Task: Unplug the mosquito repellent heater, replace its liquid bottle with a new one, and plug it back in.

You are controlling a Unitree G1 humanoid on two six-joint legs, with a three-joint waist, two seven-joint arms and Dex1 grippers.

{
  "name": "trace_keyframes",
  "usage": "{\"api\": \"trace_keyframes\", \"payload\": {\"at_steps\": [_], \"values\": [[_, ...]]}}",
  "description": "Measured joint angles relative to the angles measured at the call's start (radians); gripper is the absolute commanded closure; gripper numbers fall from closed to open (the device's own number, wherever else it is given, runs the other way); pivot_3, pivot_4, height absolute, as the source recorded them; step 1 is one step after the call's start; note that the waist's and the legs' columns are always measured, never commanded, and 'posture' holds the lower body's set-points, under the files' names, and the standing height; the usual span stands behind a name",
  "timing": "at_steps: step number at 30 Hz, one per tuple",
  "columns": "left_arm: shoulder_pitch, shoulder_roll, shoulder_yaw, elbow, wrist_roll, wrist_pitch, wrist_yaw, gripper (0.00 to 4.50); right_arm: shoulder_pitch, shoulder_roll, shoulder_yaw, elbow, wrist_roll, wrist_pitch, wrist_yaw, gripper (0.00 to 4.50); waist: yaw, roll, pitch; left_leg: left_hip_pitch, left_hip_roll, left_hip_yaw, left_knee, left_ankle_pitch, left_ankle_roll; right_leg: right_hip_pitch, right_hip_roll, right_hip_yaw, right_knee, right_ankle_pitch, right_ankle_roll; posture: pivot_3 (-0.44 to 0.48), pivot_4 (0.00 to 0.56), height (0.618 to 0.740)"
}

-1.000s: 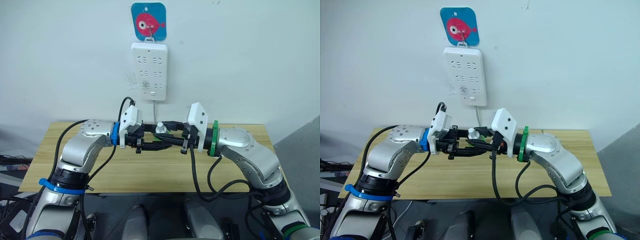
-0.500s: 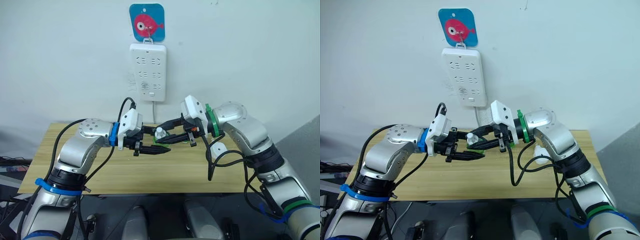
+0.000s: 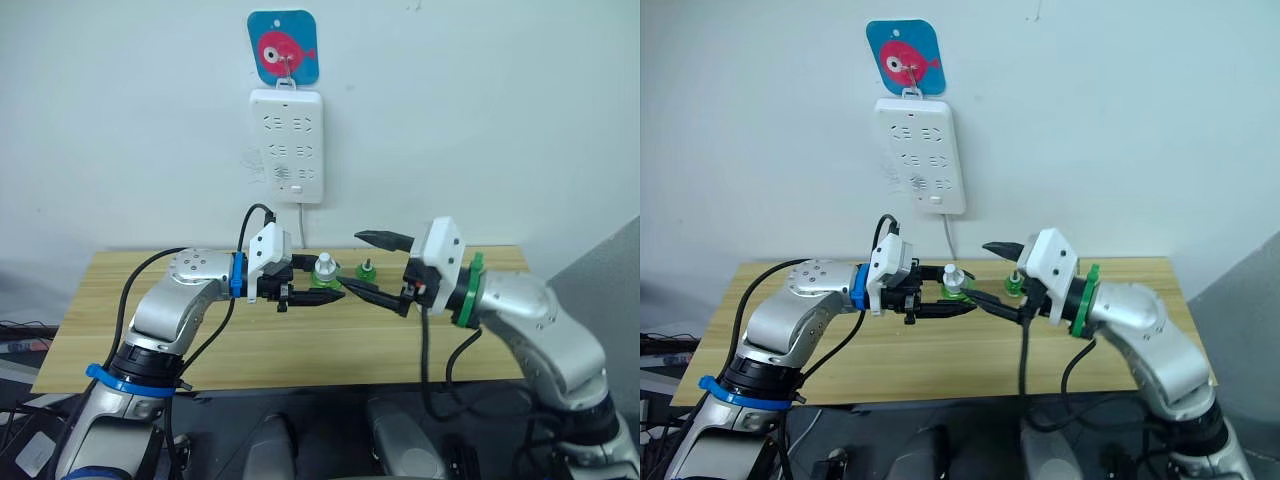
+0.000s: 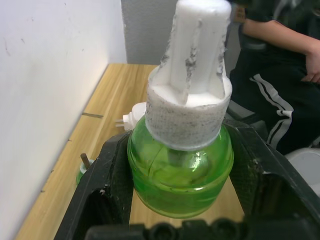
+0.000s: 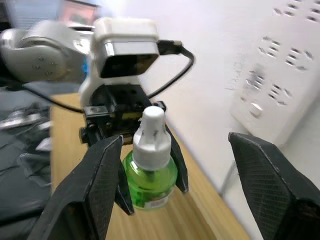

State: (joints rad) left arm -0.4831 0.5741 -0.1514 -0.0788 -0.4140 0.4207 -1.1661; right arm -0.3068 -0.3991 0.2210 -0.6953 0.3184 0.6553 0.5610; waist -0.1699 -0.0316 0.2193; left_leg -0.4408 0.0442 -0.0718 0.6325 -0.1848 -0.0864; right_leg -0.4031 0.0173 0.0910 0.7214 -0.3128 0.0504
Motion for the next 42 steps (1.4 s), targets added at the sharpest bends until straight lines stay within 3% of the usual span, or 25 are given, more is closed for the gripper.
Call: {"api": "trace_keyframes", "payload": {"at_steps": [8, 10, 15, 19, 27, 32, 36, 42], "values": [[-0.002, -0.036, -0.004, 0.008, 0.022, -0.012, 0.043, 2.11, -0.011, 0.134, 0.117, 0.056, -0.109, 0.034, -0.175, 0.97, -0.005, 0.000, 0.000, 0.000, 0.000, 0.001, 0.000, 0.000, 0.000, 0.000, 0.000, 0.001, 0.000, 0.000, 0.000, -0.237, 0.171, 0.723], [-0.002, -0.043, -0.004, 0.008, 0.022, -0.012, 0.044, 2.11, -0.020, 0.149, 0.116, 0.077, -0.108, 0.029, -0.177, 1.50, -0.005, 0.000, 0.000, 0.000, 0.000, 0.001, 0.000, 0.000, 0.000, 0.000, 0.000, 0.001, 0.000, 0.000, 0.000, -0.237, 0.171, 0.723], [-0.002, -0.040, -0.004, 0.001, 0.014, 0.005, 0.031, 2.11, -0.021, 0.130, 0.111, 0.102, -0.076, 0.002, -0.118, 3.31, -0.006, 0.000, 0.000, 0.000, 0.000, 0.001, 0.000, 0.000, 0.000, 0.000, 0.000, 0.000, 0.000, 0.000, 0.000, -0.220, 0.169, 0.723], [0.004, -0.020, -0.007, -0.020, -0.006, 0.033, -0.003, 2.11, -0.048, 0.075, 0.079, 0.167, -0.008, -0.065, 0.028, 3.44, -0.006, 0.000, 0.000, 0.001, 0.000, 0.001, 0.000, 0.000, 0.000, 0.001, 0.000, 0.001, -0.001, 0.000, 0.000, -0.204, 0.170, 0.723], [0.002, 0.067, -0.013, -0.079, -0.034, -0.006, -0.136, 2.11, -0.406, -0.067, 0.122, 0.529, 0.108, -0.230, 0.639, 3.44, -0.003, 0.000, 0.000, 0.009, 0.000, 0.000, -0.003, 0.000, 0.001, 0.010, 0.000, -0.001, -0.005, 0.000, 0.000, -0.157, 0.165, 0.723], [0.000, 0.068, -0.020, -0.083, -0.041, -0.015, -0.159, 2.11, -0.451, -0.079, 0.134, 0.559, 0.109, -0.237, 0.727, 3.44, 0.007, 0.000, 0.001, 0.009, 0.000, -0.002, -0.002, 0.000, 0.001, 0.012, 0.000, -0.003, -0.006, 0.000, 0.000, -0.169, 0.166, 0.723], [0.002, 0.060, -0.017, -0.081, -0.044, -0.014, -0.132, 2.11, -0.417, -0.109, 0.090, 0.497, 0.142, -0.181, 0.696, 2.07, 0.009, 0.000, 0.000, 0.009, -0.001, -0.003, -0.001, 0.000, 0.001, 0.014, -0.001, -0.003, -0.006, 0.000, 0.000, -0.192, 0.172, 0.723], [0.013, 0.027, -0.010, -0.066, -0.030, -0.031, -0.070, 2.11, -0.253, -0.200, -0.077, 0.285, 0.201, -0.069, 0.545, 0.03, 0.010, 0.000, 0.001, 0.009, 0.000, -0.003, -0.002, 0.000, 0.001, 0.013, 0.000, -0.003, -0.006, -0.001, 0.000, -0.209, 0.174, 0.723]]}}
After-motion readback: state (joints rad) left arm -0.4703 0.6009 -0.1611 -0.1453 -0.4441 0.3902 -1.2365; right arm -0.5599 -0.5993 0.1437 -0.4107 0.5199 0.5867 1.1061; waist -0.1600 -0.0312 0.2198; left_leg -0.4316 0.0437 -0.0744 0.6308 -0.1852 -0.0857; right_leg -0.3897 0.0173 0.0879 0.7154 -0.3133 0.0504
